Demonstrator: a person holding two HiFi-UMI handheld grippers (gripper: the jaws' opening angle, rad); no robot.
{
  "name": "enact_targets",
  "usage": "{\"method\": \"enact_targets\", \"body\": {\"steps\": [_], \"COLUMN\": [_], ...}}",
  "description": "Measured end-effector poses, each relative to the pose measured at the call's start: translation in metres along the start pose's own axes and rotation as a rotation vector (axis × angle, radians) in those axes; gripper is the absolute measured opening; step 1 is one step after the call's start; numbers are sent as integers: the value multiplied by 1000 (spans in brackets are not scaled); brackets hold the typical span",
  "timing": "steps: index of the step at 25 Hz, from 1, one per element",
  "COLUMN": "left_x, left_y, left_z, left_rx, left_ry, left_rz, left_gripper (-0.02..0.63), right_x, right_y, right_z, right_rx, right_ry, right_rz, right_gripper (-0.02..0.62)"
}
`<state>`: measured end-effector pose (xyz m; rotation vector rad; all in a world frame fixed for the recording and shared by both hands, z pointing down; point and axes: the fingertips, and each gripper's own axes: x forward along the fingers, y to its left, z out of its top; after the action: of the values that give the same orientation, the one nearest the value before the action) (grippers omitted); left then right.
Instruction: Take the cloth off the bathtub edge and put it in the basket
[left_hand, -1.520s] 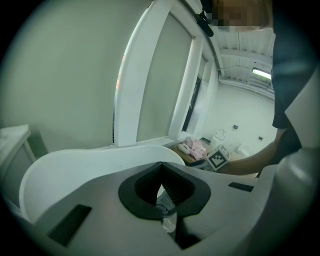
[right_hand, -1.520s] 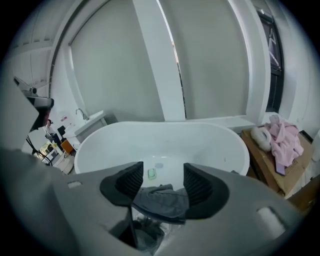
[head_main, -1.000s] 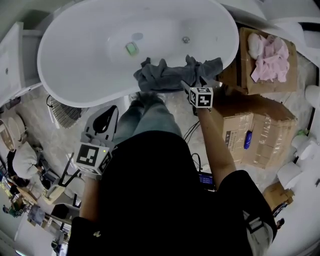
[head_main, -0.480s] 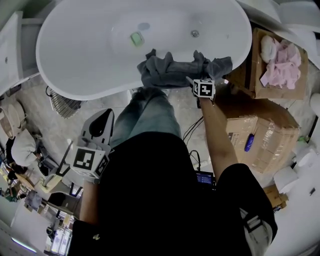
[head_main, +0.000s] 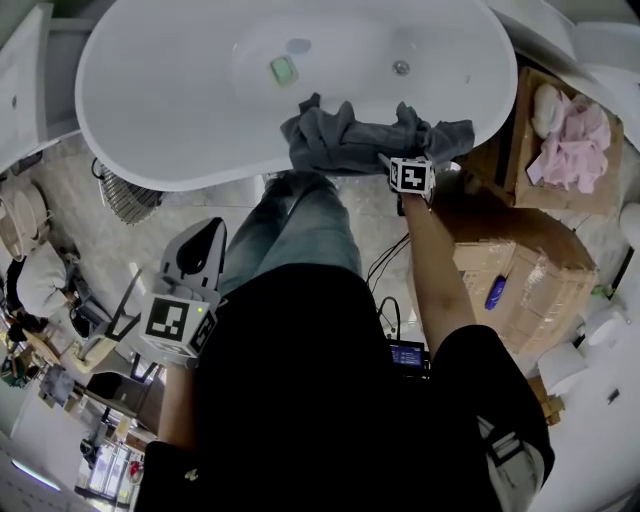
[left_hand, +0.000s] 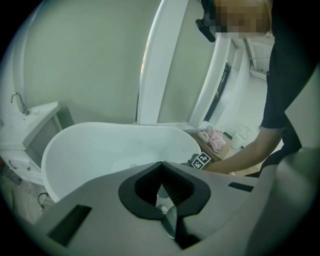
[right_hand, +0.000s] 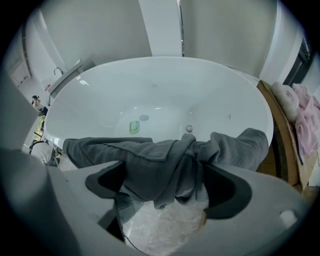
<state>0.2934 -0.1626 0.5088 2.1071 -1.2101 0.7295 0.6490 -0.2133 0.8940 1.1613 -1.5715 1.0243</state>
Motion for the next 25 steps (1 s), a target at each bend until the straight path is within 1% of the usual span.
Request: {"method": "enact_targets", "body": {"steps": [1,3,8,12,20,25], "left_x": [0,0,0,-5,-16,-23], "left_y": [1,2,5,8,9,6], "left_z": [-1,-3,-4,-5,-9,-12], "left_rx": [-2,-8,-8,-8,-2,10], "left_ry": [-1,0,-3,-11,-27,-36], "left_rz": [1,1,-6,-6,-10,-17], "left_gripper": [12,12,12,12,12,12], "right_x": [0,-1,-4,-7,-13,-22], "right_y": [1,6,27,41,55,62], "right_z": [0,0,0,-4,-11,-6], "right_rx": [2,3,-12,-26,-10,-6], "right_ry": [1,5,0,2,-46,-92], "right_rz": [-2,-2,-5,-14,18,41], "right_gripper": [497,458,283,175,89,77]}}
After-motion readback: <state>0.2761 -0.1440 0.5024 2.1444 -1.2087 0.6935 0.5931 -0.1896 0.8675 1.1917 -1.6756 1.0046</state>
